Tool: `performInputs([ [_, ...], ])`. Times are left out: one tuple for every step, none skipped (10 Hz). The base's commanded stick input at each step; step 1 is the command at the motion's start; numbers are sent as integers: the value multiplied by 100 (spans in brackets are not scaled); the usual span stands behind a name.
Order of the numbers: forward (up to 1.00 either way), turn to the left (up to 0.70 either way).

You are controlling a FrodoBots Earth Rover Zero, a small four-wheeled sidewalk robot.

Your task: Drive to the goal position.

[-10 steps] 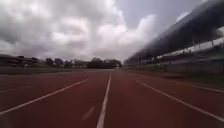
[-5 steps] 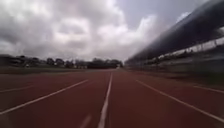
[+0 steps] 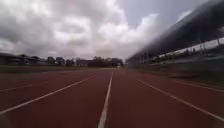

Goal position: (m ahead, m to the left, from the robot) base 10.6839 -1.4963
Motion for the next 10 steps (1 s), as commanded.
performInputs([
  [70, 0],
  [70, 0],
  [70, 0],
  [70, 0],
  [70, 0],
  [70, 0],
  [70, 0],
  [70, 0],
  [70, 0],
  [70, 0],
])
